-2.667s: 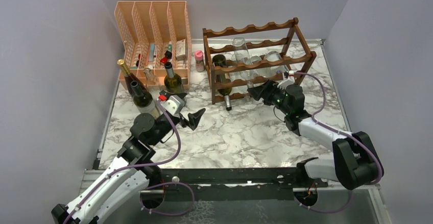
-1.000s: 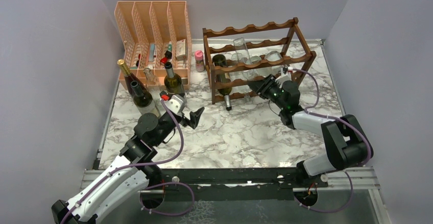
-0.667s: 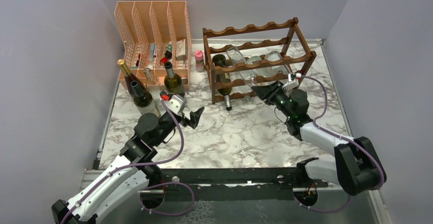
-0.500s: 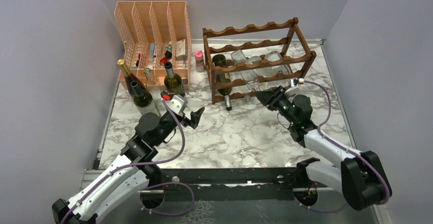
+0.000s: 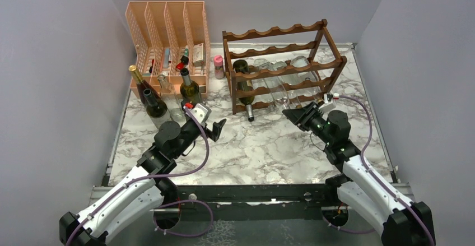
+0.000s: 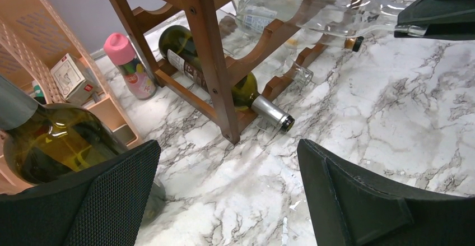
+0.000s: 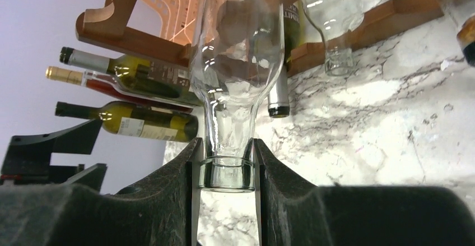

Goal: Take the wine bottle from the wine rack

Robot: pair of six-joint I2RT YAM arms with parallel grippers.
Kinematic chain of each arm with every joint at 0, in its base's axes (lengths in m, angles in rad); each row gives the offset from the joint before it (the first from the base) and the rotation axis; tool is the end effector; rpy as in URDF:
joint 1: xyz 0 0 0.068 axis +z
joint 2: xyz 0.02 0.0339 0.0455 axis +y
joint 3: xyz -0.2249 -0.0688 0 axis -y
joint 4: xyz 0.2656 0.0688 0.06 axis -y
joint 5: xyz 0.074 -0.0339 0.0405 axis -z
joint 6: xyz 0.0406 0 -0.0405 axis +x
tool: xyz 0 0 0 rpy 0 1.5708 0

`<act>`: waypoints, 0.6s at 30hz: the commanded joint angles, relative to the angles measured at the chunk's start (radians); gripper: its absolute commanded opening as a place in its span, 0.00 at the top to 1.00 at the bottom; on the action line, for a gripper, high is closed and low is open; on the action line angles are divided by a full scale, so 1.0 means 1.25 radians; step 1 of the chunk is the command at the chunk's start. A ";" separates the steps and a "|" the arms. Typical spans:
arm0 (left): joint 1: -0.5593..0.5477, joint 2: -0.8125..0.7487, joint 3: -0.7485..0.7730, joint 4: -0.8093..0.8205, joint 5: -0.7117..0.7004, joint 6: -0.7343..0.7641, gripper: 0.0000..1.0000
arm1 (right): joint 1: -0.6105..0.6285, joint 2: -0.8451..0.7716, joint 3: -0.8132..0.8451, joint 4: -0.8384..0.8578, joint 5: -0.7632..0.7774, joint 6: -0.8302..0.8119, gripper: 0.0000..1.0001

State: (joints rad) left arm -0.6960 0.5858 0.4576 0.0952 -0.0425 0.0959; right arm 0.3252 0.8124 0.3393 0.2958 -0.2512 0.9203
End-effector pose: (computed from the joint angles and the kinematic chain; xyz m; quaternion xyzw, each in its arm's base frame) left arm 0.1685 -0.1386 0.2596 0.2635 0.6686 -0.1909 0.6686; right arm 0.2248 0.0864 0.1892 0.1462 0.7510 0.4494 0.4611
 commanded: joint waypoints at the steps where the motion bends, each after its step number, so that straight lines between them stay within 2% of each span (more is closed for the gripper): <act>1: -0.003 0.009 -0.005 0.027 0.004 0.010 0.01 | 0.001 -0.074 0.042 -0.131 -0.025 0.055 0.99; 12: -0.003 0.027 -0.005 0.028 0.002 0.018 0.01 | 0.001 -0.191 0.116 -0.299 -0.049 0.172 0.99; 18: -0.003 0.038 -0.004 0.029 0.007 0.018 0.01 | 0.001 -0.230 0.184 -0.418 -0.037 0.180 0.99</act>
State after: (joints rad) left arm -0.6960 0.6250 0.4576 0.1032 -0.0425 0.1120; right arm 0.3252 0.5644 0.4770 -0.1505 -0.2665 1.1168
